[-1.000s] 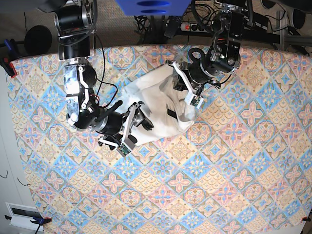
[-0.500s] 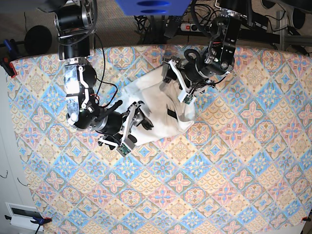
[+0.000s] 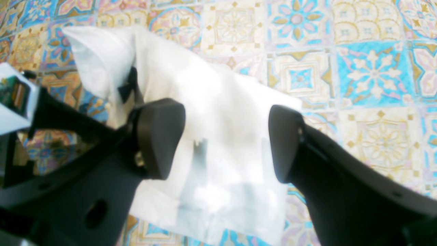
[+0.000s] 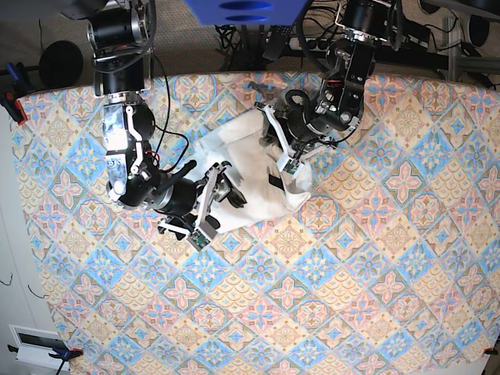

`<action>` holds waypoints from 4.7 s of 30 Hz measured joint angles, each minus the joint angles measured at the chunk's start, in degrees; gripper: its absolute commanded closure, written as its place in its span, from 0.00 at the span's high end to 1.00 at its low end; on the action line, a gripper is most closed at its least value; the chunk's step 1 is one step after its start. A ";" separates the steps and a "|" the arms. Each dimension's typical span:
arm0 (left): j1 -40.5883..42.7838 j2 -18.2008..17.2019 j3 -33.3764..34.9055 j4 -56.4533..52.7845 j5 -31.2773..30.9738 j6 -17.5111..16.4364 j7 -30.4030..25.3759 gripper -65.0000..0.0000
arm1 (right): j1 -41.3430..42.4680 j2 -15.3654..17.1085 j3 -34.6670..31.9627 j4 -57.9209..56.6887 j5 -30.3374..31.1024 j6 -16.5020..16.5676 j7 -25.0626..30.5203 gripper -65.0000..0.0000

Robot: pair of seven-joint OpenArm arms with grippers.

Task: Fold the T-shirt properly
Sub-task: 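Grasp the bundle edge with the left gripper while the right gripper holds, then pull the bundle edge with the left gripper and reposition the right gripper, then grasp the bundle sides with both grippers and flatten it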

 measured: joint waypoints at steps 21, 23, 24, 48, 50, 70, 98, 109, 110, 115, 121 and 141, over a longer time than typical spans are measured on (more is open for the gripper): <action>12.37 3.41 -11.39 14.67 -23.21 0.26 -1.03 0.00 | 0.00 3.67 -0.42 0.00 0.02 0.00 -0.07 0.62; 12.94 4.22 -12.83 14.67 -26.38 0.22 -1.20 0.00 | 0.02 3.67 -0.42 0.00 0.00 -0.04 -0.24 0.62; 13.31 4.31 -13.55 14.67 -27.63 0.07 -1.25 0.00 | 0.00 3.65 -0.44 0.00 0.00 -0.02 -0.26 0.62; 12.28 -1.11 -18.40 -4.92 -40.26 -1.90 0.59 0.08 | 6.38 5.51 -12.02 -4.26 -12.35 0.46 -0.24 0.07; 12.24 -1.42 -18.40 -3.26 -40.37 -2.03 0.57 0.15 | 6.08 5.68 -13.94 -4.26 -12.02 0.44 -0.28 0.07; 16.74 -6.21 -19.98 -0.28 -40.76 -2.21 1.86 0.32 | 13.22 5.64 -32.02 -3.45 -11.87 0.42 0.52 0.42; 21.11 -12.87 -14.78 7.43 -37.11 -2.27 2.29 0.32 | 21.81 -2.56 -43.60 -30.34 -12.00 0.37 13.29 0.42; 20.94 -12.02 -13.14 11.45 -36.98 -1.88 2.05 0.32 | 22.27 -1.18 -31.10 -17.35 -11.80 0.09 8.26 0.42; 20.41 -11.67 -13.14 11.78 -37.05 -1.90 1.88 0.32 | 22.16 -1.07 -30.51 -17.57 -11.91 -0.02 8.04 0.41; 16.35 -11.54 -12.92 10.73 -36.44 -1.86 2.25 0.32 | 21.73 -0.37 -29.27 -21.77 -12.52 0.37 7.04 0.27; 13.62 -10.51 -12.92 8.09 -35.98 -1.60 2.51 0.19 | 23.15 -1.27 -29.29 -27.34 -16.33 0.22 11.15 0.07; 5.05 -8.98 -12.87 -0.13 -17.81 -1.86 2.27 0.00 | 22.69 -0.85 -29.68 -40.70 -27.30 0.22 17.64 0.06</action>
